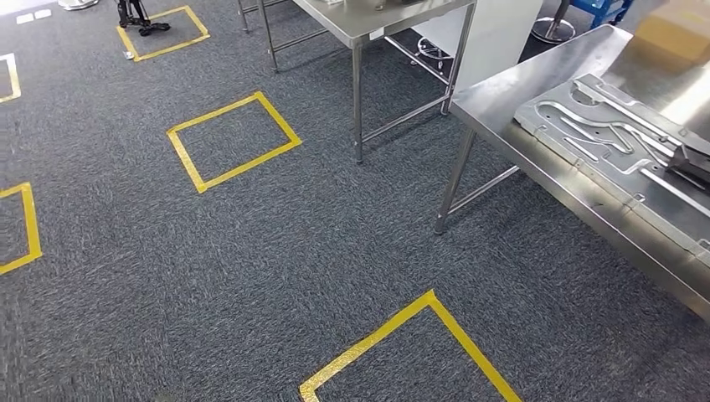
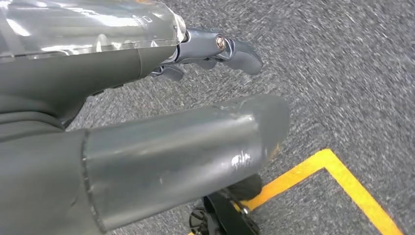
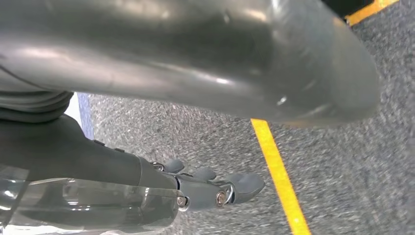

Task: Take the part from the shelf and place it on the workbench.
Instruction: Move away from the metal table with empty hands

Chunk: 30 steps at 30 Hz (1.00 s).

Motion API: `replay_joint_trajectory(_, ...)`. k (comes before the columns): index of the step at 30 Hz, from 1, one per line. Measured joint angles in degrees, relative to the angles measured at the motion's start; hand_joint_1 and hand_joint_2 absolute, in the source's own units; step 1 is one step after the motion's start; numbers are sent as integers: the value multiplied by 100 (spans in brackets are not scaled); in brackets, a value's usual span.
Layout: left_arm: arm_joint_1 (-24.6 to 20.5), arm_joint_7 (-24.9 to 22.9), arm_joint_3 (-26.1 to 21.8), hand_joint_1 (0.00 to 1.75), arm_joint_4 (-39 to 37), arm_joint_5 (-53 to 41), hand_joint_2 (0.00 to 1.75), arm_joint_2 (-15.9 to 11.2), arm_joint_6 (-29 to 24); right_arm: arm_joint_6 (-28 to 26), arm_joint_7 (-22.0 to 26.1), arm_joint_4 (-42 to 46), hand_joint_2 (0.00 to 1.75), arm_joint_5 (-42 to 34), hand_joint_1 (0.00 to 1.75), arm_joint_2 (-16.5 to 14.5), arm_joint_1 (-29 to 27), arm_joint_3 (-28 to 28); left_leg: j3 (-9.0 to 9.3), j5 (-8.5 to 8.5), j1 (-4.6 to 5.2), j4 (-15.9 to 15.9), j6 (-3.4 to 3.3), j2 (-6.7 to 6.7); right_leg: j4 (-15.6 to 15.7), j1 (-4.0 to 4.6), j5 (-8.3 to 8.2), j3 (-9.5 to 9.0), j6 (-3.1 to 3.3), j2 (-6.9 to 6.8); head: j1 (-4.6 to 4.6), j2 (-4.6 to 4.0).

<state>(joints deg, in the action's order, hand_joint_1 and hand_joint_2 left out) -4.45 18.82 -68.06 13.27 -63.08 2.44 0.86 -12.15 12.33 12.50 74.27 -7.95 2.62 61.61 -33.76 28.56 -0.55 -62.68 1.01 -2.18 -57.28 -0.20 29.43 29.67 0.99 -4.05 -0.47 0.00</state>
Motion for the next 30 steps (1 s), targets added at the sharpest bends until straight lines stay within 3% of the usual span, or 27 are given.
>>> replay_joint_trajectory(2,-10,-17,0,0,0,-6,0,-5,8,41,-60,0,0,1,0,-2,2,0,188,-84,32,392,-68,-126,-24,33,38,-15,-54,-102,14,0)
replay_joint_trajectory(4,7,-44,0,0,0,-11,0,-7,15,96,-127,0,0,2,0,-8,20,0,177,-93,45,425,-139,-27,-17,44,51,-34,-104,-197,30,0)
replay_joint_trajectory(5,21,-57,0,0,-1,-11,0,-8,18,130,-161,0,0,1,0,-11,29,1,178,-112,39,446,-173,25,-33,32,77,-44,-136,-181,34,0)
replay_joint_trajectory(7,25,-73,-1,0,-3,-10,0,-8,20,197,-232,0,0,1,0,-18,24,3,185,-158,18,495,-246,133,-321,4,303,69,-195,42,56,0)
replay_joint_trajectory(9,8,-79,-8,0,-4,6,0,-8,25,241,-295,-2,0,5,0,-28,-2,5,165,-183,12,506,-285,252,-1024,-18,690,405,-226,303,78,0)
replay_joint_trajectory(10,4,-79,-16,0,-4,26,0,-8,28,250,-321,-3,0,9,0,-34,-13,5,155,-188,14,505,-292,319,-1383,-22,829,587,-231,352,80,0)
replay_joint_trajectory(11,8,-79,-29,0,-5,47,0,-7,33,251,-343,-4,0,13,0,-37,-21,6,152,-189,17,503,-294,390,-1594,-24,861,703,-232,371,79,0)
replay_joint_trajectory(12,16,-79,-42,0,-6,68,0,-6,40,249,-359,-4,0,16,0,-39,-28,7,154,-190,19,500,-293,465,-1603,-24,778,726,-227,384,80,0)
replay_joint_trajectory(13,22,-79,-54,0,-8,87,0,-4,50,246,-369,-4,0,17,0,-40,-33,7,162,-190,19,495,-291,545,-1380,-24,584,636,-214,410,81,0)
replay_joint_trajectory(15,21,-79,-70,0,-11,108,0,9,75,241,-374,-4,0,17,0,-38,-44,10,167,-187,23,476,-270,701,-614,-32,150,304,-169,659,81,0)
replay_joint_trajectory(16,14,-79,-77,0,-13,116,0,16,86,238,-374,-4,0,17,0,-38,-48,13,154,-188,24,464,-246,777,-303,-37,26,172,-149,795,79,0)
replay_joint_trajectory(18,7,-79,-91,0,-15,128,0,26,99,235,-375,-4,0,19,0,-37,-49,15,115,-204,14,457,-172,912,-75,-32,-6,82,-119,922,76,0)
replay_joint_trajectory(20,29,-81,-102,0,-19,139,0,32,111,231,-378,-4,0,20,0,-45,-35,15,83,-218,-6,463,-96,1006,-24,-33,-30,56,-67,768,73,0)
replay_joint_trajectory(22,47,-87,-108,0,-25,141,0,39,121,224,-375,-4,0,20,0,-57,-32,16,-28,-68,6,244,-50,790,54,-49,-66,14,10,601,46,0)
replay_joint_trajectory(24,27,-94,-109,0,-26,133,0,44,123,234,-363,-4,0,11,0,-62,-49,29,-332,292,8,-407,-17,441,85,-35,-70,-1,60,423,7,0)
replay_joint_trajectory(26,17,-92,-109,0,-26,108,0,52,127,283,-339,-4,0,-14,0,-59,-59,60,-631,546,-14,-1054,22,302,72,-10,-53,3,80,234,-7,0)
replay_joint_trajectory(27,28,-84,-109,0,-26,91,0,57,129,313,-328,-4,0,-26,0,-57,-56,77,-660,535,-25,-1144,36,272,63,-4,-41,5,82,149,-7,0)
replay_joint_trajectory(28,39,-72,-109,0,-26,79,0,62,132,336,-321,-4,0,-34,0,-56,-51,92,-565,415,-33,-994,45,243,49,-1,-25,2,76,70,-7,0)
replay_joint_trajectory(30,44,-42,-109,0,-26,69,0,65,135,363,-322,-4,0,-38,0,-56,-45,117,-170,89,-33,-297,45,37,9,8,23,-13,40,-78,-11,0)
